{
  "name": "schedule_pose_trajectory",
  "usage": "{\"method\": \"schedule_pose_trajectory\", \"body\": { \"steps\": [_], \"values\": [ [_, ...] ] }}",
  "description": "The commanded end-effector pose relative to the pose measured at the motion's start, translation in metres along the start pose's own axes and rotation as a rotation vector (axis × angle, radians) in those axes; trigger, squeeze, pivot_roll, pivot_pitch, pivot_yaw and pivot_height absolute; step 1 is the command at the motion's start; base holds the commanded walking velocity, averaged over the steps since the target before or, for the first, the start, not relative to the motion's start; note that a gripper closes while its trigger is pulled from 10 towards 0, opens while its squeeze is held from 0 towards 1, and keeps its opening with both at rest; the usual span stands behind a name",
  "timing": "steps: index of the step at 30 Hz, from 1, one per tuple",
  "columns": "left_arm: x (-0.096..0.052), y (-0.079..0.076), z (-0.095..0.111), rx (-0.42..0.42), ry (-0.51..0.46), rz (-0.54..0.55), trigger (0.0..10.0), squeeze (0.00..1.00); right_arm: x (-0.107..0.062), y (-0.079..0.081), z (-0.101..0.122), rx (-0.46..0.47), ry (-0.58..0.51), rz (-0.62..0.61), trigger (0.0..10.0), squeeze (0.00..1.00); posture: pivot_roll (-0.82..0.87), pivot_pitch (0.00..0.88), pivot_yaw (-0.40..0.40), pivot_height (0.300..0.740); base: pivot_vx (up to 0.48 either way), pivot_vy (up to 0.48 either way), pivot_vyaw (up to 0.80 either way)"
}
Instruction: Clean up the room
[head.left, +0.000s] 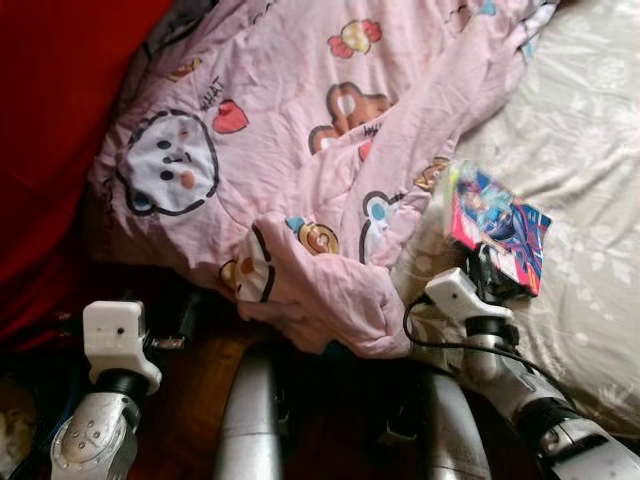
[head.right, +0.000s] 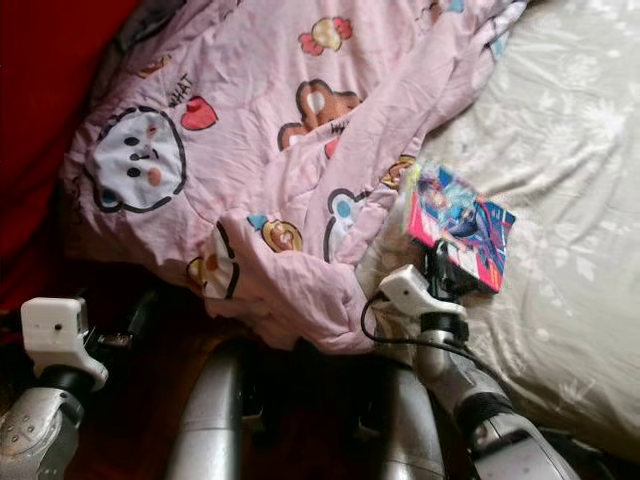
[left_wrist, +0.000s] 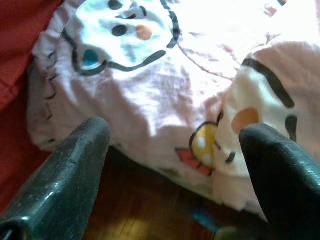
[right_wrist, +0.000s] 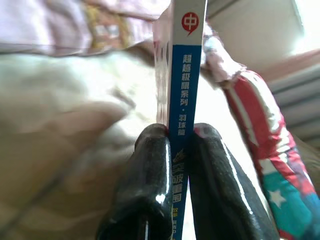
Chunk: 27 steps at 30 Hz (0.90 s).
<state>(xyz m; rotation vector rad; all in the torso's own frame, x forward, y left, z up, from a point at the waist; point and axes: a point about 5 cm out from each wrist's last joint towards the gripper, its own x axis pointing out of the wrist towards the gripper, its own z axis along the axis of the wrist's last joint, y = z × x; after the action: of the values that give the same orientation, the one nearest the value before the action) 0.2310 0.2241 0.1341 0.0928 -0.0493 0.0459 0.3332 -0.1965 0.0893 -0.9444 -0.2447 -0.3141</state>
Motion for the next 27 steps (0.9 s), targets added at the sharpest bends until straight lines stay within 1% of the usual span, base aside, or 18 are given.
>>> {"method": "schedule_pose_trajectory", "body": {
  "steps": [1,8,9,10,11,12,14,18,21,23,24,27],
  "values": [
    [-0.007,0.003,-0.011,0.016,0.043,0.021,10.0,0.0,-0.009,0.002,-0.006,0.014,0.024,-0.005,0.0,0.0,0.19,0.359,-0.033,0.617,0.0,0.0,0.0],
    [-0.007,0.003,-0.011,0.016,0.043,0.021,10.0,0.0,-0.009,0.002,-0.006,0.014,0.024,-0.005,0.0,0.0,0.19,0.359,-0.033,0.617,0.0,0.0,0.0],
    [-0.004,0.001,-0.012,0.01,0.037,0.019,10.0,0.0,-0.007,-0.001,-0.004,0.039,0.014,-0.023,0.0,0.0,0.18,0.33,-0.04,0.617,0.0,0.0,0.0],
    [0.023,-0.005,-0.016,-0.021,0.006,0.004,10.0,0.0,-0.011,0.009,0.004,0.359,0.145,0.048,8.9,0.0,0.09,0.121,-0.054,0.617,0.0,0.0,0.0],
    [0.031,-0.007,-0.015,-0.027,-0.005,-0.003,10.0,0.0,-0.015,0.013,0.005,0.467,0.188,0.075,10.0,0.0,0.09,0.116,-0.052,0.617,0.0,0.0,0.0],
    [0.037,-0.008,-0.015,-0.029,-0.01,-0.007,10.0,0.0,-0.018,0.016,0.005,0.544,0.22,0.096,10.0,0.0,0.09,0.103,-0.047,0.617,0.0,0.0,0.0],
    [0.04,-0.007,-0.014,-0.025,-0.015,-0.011,10.0,0.0,-0.021,0.017,0.004,0.588,0.24,0.104,10.0,0.0,0.09,0.092,-0.04,0.617,0.0,0.0,0.0],
    [0.044,-0.006,-0.013,-0.022,-0.022,-0.012,10.0,0.0,-0.023,0.017,0.002,0.605,0.246,0.107,10.0,0.0,0.08,0.085,-0.033,0.617,0.0,0.0,0.0],
    [0.05,-0.004,-0.014,-0.02,-0.035,-0.011,10.0,0.0,-0.025,0.019,-0.001,0.637,0.274,0.122,10.0,0.0,0.07,0.069,-0.02,0.617,0.0,0.0,0.0],
    [0.053,-0.004,-0.014,-0.019,-0.042,-0.013,10.0,0.0,-0.024,0.018,-0.001,0.655,0.276,0.119,10.0,0.0,0.07,0.064,-0.018,0.617,0.0,0.0,0.0],
    [0.056,-0.005,-0.013,-0.019,-0.051,-0.014,10.0,0.0,-0.02,0.015,0.001,0.658,0.263,0.112,10.0,0.0,0.07,0.054,-0.013,0.617,0.0,0.0,0.0],
    [0.057,-0.005,-0.013,-0.02,-0.053,-0.014,10.0,0.0,-0.019,0.015,0.001,0.658,0.258,0.11,10.0,0.0,0.07,0.054,-0.013,0.617,0.0,0.0,0.0]
  ]
}}
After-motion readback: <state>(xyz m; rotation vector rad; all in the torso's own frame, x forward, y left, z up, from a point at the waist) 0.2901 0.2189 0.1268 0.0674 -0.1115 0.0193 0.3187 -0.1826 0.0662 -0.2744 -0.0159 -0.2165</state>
